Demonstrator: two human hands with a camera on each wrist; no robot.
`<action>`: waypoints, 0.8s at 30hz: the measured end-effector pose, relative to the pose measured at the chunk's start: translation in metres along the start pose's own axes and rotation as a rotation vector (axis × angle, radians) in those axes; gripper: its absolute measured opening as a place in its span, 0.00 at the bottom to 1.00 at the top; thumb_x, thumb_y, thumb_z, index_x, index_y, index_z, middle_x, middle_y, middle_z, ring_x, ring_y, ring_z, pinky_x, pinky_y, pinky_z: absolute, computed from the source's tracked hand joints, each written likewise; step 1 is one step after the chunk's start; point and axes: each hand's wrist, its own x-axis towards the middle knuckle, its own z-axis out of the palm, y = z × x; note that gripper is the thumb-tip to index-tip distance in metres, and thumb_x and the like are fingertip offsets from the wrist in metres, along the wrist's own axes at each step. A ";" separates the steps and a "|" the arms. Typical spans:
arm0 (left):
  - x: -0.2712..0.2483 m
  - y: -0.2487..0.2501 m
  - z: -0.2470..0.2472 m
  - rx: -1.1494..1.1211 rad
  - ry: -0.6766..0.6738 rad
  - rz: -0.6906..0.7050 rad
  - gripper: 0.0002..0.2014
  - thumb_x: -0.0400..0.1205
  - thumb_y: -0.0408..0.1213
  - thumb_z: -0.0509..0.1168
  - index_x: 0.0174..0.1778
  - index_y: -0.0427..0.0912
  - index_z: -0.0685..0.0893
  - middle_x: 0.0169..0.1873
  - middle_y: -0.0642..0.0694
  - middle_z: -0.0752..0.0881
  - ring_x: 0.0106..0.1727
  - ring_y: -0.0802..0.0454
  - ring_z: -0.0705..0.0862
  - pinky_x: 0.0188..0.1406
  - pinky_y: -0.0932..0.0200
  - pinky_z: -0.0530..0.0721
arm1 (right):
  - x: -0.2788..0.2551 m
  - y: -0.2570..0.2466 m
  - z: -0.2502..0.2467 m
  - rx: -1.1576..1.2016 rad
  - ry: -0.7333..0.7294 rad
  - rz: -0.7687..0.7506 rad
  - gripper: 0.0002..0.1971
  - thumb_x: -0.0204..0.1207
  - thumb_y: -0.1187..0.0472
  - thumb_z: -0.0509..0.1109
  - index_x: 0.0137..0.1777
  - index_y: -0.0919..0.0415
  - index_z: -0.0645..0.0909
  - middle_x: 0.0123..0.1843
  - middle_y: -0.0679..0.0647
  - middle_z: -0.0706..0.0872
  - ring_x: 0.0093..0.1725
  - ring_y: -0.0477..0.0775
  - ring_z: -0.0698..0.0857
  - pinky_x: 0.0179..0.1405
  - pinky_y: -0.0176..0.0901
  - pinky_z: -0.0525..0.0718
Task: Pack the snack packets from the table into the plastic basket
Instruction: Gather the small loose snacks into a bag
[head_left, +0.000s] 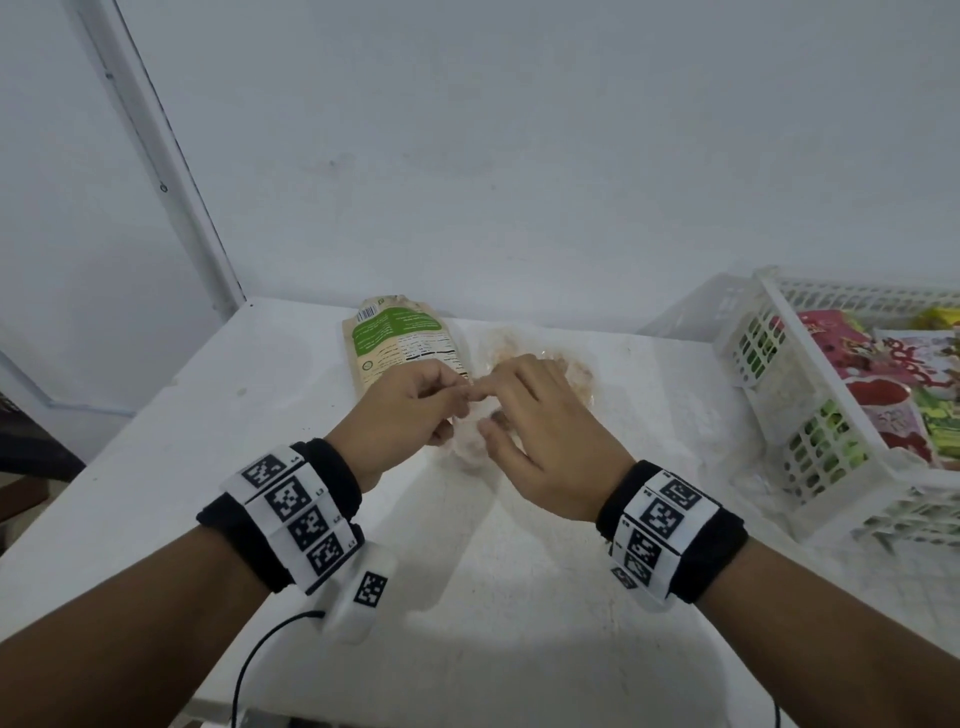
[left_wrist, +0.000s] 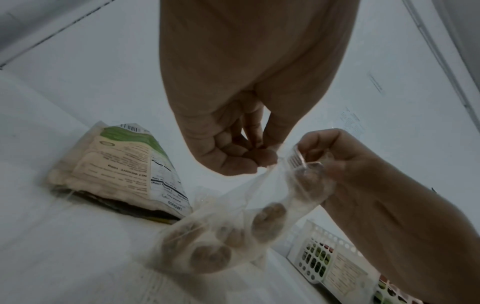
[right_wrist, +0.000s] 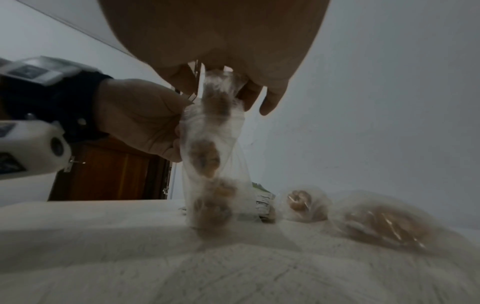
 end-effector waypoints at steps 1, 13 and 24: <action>0.001 0.000 0.000 -0.003 0.010 -0.003 0.07 0.86 0.35 0.69 0.50 0.33 0.86 0.36 0.47 0.86 0.31 0.55 0.81 0.34 0.63 0.83 | -0.002 0.000 -0.001 0.005 0.015 0.014 0.14 0.79 0.59 0.61 0.63 0.59 0.78 0.59 0.51 0.74 0.57 0.53 0.72 0.60 0.46 0.75; 0.007 -0.002 0.001 0.080 0.013 0.037 0.05 0.86 0.34 0.68 0.49 0.36 0.87 0.36 0.49 0.88 0.31 0.56 0.80 0.36 0.61 0.81 | -0.005 0.016 -0.003 -0.027 0.062 0.018 0.13 0.82 0.66 0.68 0.65 0.56 0.78 0.58 0.49 0.84 0.52 0.52 0.78 0.53 0.50 0.81; 0.009 -0.003 0.004 0.112 0.040 0.060 0.06 0.86 0.36 0.69 0.47 0.38 0.87 0.37 0.49 0.87 0.31 0.59 0.80 0.35 0.65 0.82 | -0.007 0.021 -0.007 -0.129 0.001 -0.027 0.15 0.79 0.47 0.68 0.59 0.48 0.90 0.62 0.53 0.80 0.56 0.57 0.77 0.57 0.54 0.79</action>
